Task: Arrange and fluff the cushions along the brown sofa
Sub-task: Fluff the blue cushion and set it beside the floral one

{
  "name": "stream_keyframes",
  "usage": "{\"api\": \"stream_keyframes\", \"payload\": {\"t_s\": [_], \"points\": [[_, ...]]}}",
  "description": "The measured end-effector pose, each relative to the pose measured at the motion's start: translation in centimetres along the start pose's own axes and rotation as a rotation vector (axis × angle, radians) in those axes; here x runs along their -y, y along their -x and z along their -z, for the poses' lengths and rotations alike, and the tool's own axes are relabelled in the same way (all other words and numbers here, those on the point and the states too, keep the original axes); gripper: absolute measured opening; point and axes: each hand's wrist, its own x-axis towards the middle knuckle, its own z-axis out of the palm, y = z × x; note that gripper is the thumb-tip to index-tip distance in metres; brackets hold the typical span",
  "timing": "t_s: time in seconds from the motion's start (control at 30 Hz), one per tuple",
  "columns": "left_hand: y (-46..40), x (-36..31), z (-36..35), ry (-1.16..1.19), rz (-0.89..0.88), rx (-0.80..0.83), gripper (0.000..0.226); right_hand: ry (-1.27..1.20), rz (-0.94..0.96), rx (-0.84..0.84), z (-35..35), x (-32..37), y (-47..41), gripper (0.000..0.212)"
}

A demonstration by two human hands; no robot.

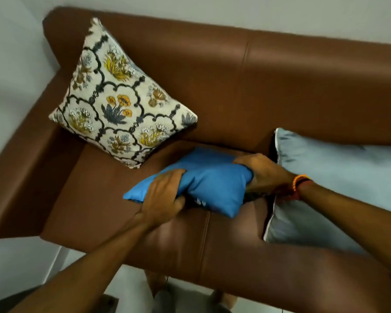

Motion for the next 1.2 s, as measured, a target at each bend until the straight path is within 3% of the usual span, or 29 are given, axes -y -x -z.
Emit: {"api": "stream_keyframes", "payload": {"t_s": [0.07, 0.17, 0.27, 0.33, 0.4, 0.5, 0.73, 0.83, 0.9, 1.0, 1.1, 1.2], "points": [[-2.9, -0.8, 2.1, 0.051, 0.031, -0.049, 0.046, -0.179, -0.241, 0.027, 2.2, -2.7, 0.5, 0.032], [-8.3, -1.6, 3.8, 0.124, 0.043, -0.108, 0.041, -0.358, -0.160, -0.217, 5.5, -2.1, -2.1, 0.026], [-13.6, -1.4, 3.7, 0.061, 0.084, -0.123, 0.041, -0.556, -0.059, -0.481, 9.1, 0.4, -4.3, 0.032], [-16.5, -1.0, 3.1, -0.013, 0.120, -0.118, 0.043, -0.645, -0.083, -0.567, 9.9, -0.1, -5.6, 0.033], [-18.9, -0.8, 2.3, -0.073, 0.123, -0.148, 0.043, -0.644, -0.122, -0.624, 10.2, -1.4, -7.0, 0.022], [-20.8, -0.6, 1.0, -0.186, 0.133, -0.230, 0.045, -0.577, -0.187, -0.716, 10.1, -2.5, -8.9, 0.028], [-21.2, -0.6, 0.1, -0.224, 0.189, -0.346, 0.042, -0.355, -0.085, -0.803, 7.7, -2.5, -9.3, 0.036], [-20.4, -2.2, 0.8, -0.105, 0.115, -0.550, 0.030, -0.297, -0.090, -0.851, 7.2, -3.4, -7.4, 0.046], [-19.5, -4.4, 0.5, -0.102, -0.024, -0.629, 0.028, -0.258, -0.112, -0.843, 6.2, -4.5, -4.9, 0.053], [-17.1, -8.9, -3.4, -0.160, -0.370, -0.479, 0.030, -0.071, -0.159, -0.757, 3.4, -7.5, 0.7, 0.063], [-13.2, -13.0, -10.5, -0.210, -0.656, -0.106, 0.041, 0.181, -0.147, -0.621, -1.2, -11.3, 7.3, 0.075], [-10.5, -14.4, -17.1, -0.369, -0.792, 0.199, 0.060, 0.369, -0.111, -0.420, -7.1, -14.9, 13.3, 0.095]]}}
